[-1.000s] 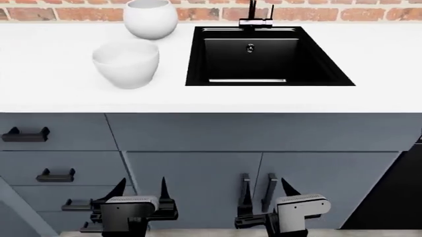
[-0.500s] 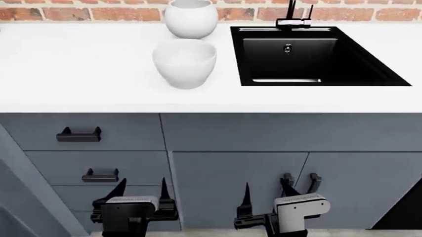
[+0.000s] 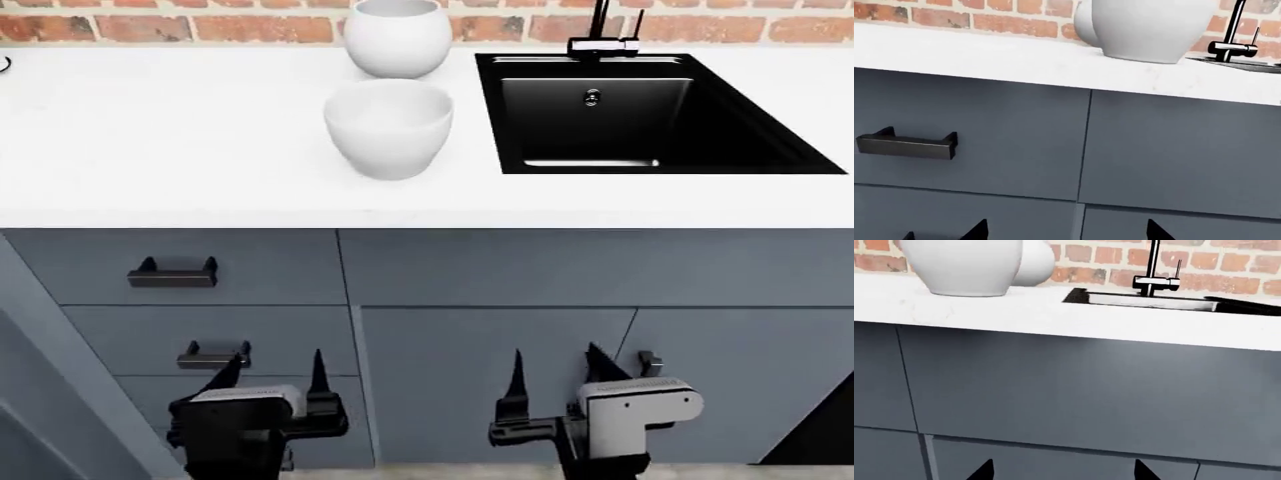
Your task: Stack the bowls in the sink.
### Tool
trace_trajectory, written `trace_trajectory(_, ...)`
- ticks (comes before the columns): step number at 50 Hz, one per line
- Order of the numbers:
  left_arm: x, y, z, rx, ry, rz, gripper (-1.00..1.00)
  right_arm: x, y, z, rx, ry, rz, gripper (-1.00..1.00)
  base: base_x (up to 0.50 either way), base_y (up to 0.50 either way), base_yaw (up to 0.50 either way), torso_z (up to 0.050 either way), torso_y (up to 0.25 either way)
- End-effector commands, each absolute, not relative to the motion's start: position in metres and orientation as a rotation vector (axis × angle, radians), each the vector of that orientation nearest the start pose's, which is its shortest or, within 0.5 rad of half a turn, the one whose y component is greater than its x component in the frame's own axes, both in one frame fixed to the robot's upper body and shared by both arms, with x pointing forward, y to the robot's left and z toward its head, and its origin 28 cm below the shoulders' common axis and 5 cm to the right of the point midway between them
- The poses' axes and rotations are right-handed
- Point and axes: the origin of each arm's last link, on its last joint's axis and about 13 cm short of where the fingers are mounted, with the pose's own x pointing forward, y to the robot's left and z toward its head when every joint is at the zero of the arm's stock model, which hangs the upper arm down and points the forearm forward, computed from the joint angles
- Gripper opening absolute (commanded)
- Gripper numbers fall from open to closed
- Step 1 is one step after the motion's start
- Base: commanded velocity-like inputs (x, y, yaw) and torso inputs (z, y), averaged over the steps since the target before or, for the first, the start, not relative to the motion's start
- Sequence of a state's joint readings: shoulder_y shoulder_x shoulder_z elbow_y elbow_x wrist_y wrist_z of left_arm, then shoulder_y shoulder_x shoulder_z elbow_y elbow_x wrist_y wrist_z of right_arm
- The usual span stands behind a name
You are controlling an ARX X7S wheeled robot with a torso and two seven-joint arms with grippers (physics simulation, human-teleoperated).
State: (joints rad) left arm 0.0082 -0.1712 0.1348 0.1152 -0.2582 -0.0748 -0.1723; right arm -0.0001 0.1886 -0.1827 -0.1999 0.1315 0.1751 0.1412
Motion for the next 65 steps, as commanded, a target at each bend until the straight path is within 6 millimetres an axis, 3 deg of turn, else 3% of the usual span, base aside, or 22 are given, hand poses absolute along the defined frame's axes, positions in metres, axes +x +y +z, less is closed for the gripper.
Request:
trace_trajectory(1,0.194,0.228,0.107,-0.05,-0.081,0.001,1.0,0.188,-0.12,0.138,-0.097,-0.162,-0.014,1.0,0.0,0.0,0.0,0.0,0.0)
trace_trajectory(5,0.179,0.233,0.166,-0.001,-0.14,-0.026,1.0,0.174,-0.127,0.193,-0.147,-0.252,-0.043,1.0,0.0,0.0,0.0,0.0,0.0)
trace_trajectory(7,0.174,0.238,0.193,0.046,-0.179,-0.018,1.0,0.174,-0.14,0.222,-0.234,-0.348,-0.125,1.0,0.0,0.0,0.0,0.0,0.0)
trace_trajectory(9,0.169,0.244,0.218,0.085,-0.212,-0.002,1.0,0.168,-0.139,0.245,-0.221,-0.4,-0.204,1.0,0.0,0.0,0.0,0.0,0.0)
trace_trajectory(12,0.162,0.256,0.258,0.152,-0.27,0.076,1.0,0.154,-0.133,0.264,-0.199,-0.327,-0.089,1.0,0.0,0.0,0.0,0.0,0.0)
trace_trajectory(16,0.142,0.264,0.311,0.197,-0.271,0.044,1.0,0.149,-0.137,0.294,-0.247,-0.354,-0.137,1.0,0.0,0.0,0.0,0.0,0.0)
trace_trajectory(22,0.137,0.278,0.367,0.364,-0.211,0.123,1.0,0.144,-0.139,0.344,-0.348,-0.372,-0.2,1.0,0.0,0.0,0.0,0.0,0.0)
trace_trajectory(27,0.127,0.283,0.397,0.498,-0.122,0.184,1.0,0.143,-0.136,0.371,-0.414,-0.371,-0.24,1.0,0.0,0.0,0.0,0.0,0.0)
trace_trajectory(34,0.112,0.286,0.42,0.636,0.01,0.248,1.0,0.147,-0.135,0.385,-0.434,-0.373,-0.289,1.0,0.0,0.0,0.0,0.0,0.0)
trace_trajectory(47,0.122,0.297,0.411,0.707,0.155,0.269,1.0,0.159,-0.131,0.382,-0.423,-0.344,-0.219,1.0,0.0,0.0,0.0,0.0,0.0)
trace_trajectory(65,0.12,0.291,0.419,0.658,0.108,0.247,1.0,0.167,-0.122,0.377,-0.409,-0.343,-0.115,1.0,0.49,0.0,0.0,0.0,0.0)
